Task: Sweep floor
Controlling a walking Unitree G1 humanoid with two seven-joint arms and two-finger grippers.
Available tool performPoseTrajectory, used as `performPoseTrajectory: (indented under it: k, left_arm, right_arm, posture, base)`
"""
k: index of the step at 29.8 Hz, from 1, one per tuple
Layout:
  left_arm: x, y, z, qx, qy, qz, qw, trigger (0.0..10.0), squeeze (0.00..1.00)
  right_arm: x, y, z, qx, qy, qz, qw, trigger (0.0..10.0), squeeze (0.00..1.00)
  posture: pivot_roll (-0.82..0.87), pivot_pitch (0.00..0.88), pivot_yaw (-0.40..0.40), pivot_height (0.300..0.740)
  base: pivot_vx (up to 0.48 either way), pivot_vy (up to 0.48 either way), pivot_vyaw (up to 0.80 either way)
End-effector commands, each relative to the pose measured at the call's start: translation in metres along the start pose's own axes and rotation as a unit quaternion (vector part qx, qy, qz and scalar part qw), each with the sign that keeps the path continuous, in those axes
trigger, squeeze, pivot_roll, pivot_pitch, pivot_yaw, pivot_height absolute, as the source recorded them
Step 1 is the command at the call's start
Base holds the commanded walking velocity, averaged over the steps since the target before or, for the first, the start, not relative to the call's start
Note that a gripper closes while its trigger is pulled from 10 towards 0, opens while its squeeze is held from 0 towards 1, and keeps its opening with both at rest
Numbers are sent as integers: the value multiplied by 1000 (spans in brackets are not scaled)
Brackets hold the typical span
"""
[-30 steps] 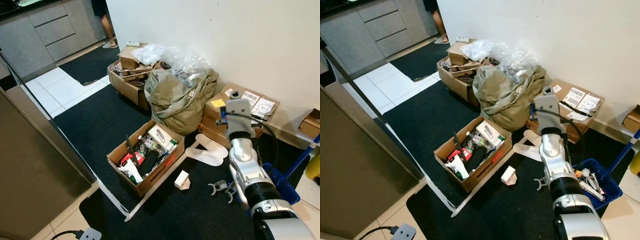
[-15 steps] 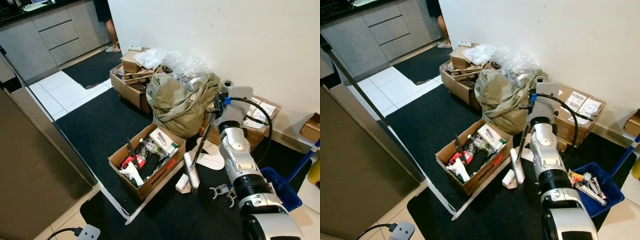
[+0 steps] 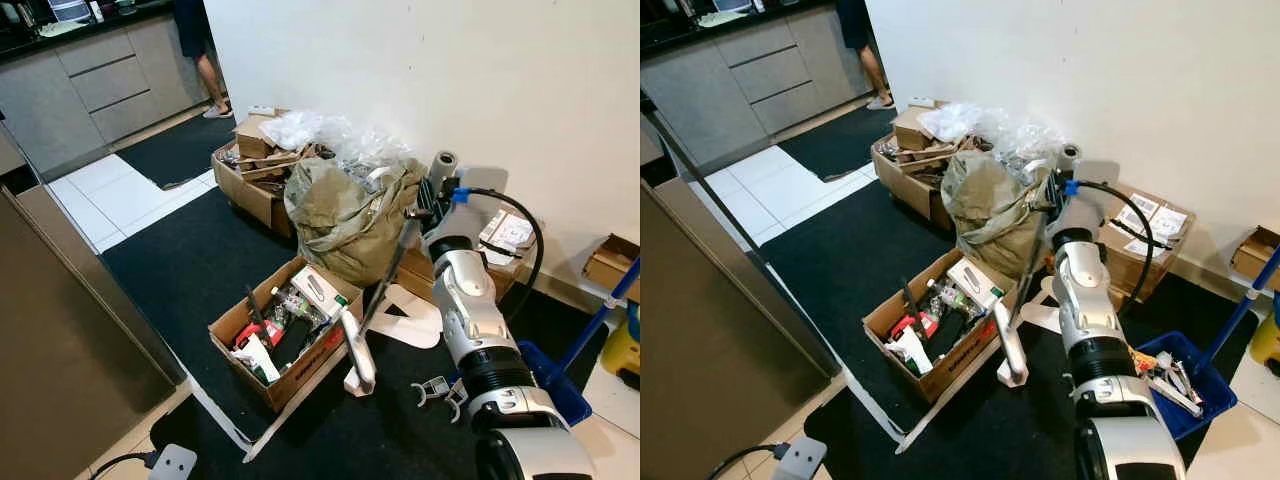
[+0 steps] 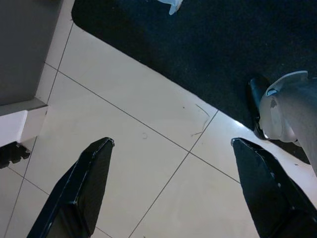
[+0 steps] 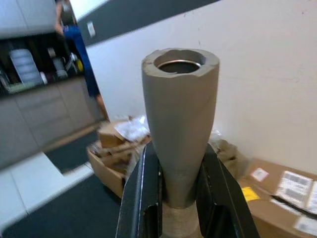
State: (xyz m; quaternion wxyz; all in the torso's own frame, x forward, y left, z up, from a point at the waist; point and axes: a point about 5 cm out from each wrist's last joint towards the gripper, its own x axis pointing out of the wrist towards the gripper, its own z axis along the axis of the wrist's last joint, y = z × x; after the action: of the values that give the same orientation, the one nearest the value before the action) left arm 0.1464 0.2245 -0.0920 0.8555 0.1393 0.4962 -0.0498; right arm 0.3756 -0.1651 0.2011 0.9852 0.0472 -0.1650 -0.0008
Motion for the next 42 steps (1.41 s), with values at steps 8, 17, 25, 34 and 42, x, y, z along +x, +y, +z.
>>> performPoseTrajectory:
  k: [8, 17, 25, 34, 42]
  left_arm:
    - [0, -1, -3, -8, 8, -3, 1000, 10000, 0]
    - [0, -2, -2, -6, 8, -6, 1000, 10000, 0]
    - [0, -1, -2, -4, 9, -7, 1000, 10000, 0]
    - [0, 0, -3, 2, 10, -8, 1000, 10000, 0]
    - [-1, 1, -4, 3, 11, -8, 1000, 10000, 0]
  right_arm:
    - [11, 12, 31, 136, -52, 17, 989, 10000, 0]
    - [8, 20, 29, 184, -45, 32, 981, 10000, 0]
    - [-2, 37, 11, 189, -1, 53, 981, 10000, 0]
    - [-7, 43, 1, 195, 25, 56, 979, 10000, 0]
    - [-11, 44, -5, 196, 40, 56, 978, 10000, 0]
  posture:
    - [-8, 9, 83, 740]
    - [-14, 9, 87, 740]
    - [-16, 11, 91, 740]
    - [-13, 16, 96, 740]
    - [-11, 23, 98, 740]
  base:
    - [156, 0, -194]
    - [219, 0, -351]
    - [359, 0, 0]
    - [365, 0, 0]
    - [379, 0, 0]
